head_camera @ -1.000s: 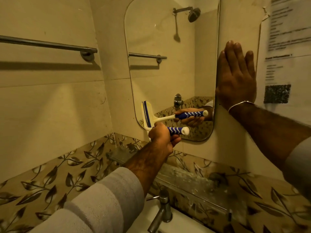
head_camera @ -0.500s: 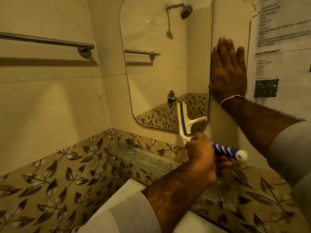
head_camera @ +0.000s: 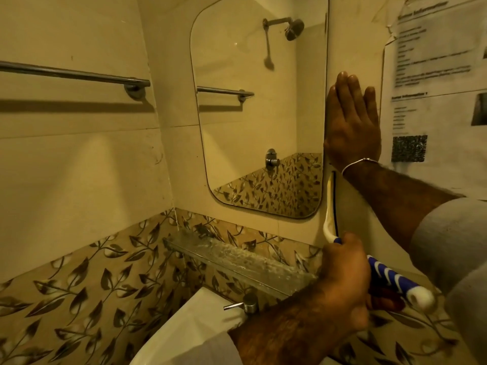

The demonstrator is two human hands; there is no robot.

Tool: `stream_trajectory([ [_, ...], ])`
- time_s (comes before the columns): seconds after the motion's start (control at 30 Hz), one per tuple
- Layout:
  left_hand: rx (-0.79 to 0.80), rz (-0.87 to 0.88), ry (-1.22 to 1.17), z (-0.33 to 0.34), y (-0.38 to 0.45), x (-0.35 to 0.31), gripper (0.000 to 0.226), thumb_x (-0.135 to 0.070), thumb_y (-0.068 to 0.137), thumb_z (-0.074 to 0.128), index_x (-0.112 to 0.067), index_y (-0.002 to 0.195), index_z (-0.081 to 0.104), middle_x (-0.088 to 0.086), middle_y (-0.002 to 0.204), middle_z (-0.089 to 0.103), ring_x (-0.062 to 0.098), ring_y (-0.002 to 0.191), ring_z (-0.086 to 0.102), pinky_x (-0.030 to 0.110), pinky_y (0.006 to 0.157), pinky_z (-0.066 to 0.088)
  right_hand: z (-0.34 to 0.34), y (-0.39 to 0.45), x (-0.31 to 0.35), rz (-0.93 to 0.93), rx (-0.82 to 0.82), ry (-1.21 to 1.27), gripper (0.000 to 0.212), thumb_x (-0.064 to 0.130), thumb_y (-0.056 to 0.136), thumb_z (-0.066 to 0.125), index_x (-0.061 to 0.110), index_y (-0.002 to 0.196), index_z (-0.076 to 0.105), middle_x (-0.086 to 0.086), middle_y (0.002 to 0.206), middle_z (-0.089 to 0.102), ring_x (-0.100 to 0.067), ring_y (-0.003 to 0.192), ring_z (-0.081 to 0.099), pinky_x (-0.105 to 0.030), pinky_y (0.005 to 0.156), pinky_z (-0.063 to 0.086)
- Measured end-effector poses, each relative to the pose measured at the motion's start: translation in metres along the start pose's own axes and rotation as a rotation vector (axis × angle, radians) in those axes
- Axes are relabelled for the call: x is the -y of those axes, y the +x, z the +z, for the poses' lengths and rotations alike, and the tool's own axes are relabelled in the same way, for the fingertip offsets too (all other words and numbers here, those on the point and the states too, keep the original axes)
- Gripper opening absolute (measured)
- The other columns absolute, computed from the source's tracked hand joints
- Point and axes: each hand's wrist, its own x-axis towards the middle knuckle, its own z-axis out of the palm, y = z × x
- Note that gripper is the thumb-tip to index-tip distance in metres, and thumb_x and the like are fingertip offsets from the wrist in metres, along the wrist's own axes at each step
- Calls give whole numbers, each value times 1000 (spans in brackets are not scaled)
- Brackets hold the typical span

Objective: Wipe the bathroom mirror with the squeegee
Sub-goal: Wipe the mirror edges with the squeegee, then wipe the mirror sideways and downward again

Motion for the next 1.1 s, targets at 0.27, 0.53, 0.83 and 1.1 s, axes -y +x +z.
stream_trajectory([
  [0.27,-304,269,372,-67,-16,-21,31,-49,97,40,-24,108,53,5,102,64,21,98,63,38,95,48,-1,2,-1,-2,29,-9,76,-1,84,57,-3,154,27,-21,164,18,-35,153,13,-50,124,6],
  [0.53,-463,1134,632,-111,-9,-176,21,-42,98,40,-22,105,40,3,65,55,13,47,53,26,44,49,-3,2,1,0,23,25,56,17,100,42,-3,151,31,-22,162,22,-35,152,17,-49,125,9],
  [0.83,-694,1469,832,-79,31,-312,43,-51,98,37,-15,121,37,1,68,57,18,50,60,38,46,56,7,-2,-3,-9,16,-37,66,6,87,41,-3,152,30,-21,163,19,-35,153,16,-54,123,13],
  [1.1,-627,1523,971,-70,58,-311,37,-47,99,36,-16,120,36,-2,66,54,14,50,57,28,42,47,6,-2,-3,-9,25,-21,60,16,94,32,-4,151,34,-22,162,23,-37,151,20,-56,121,19],
])
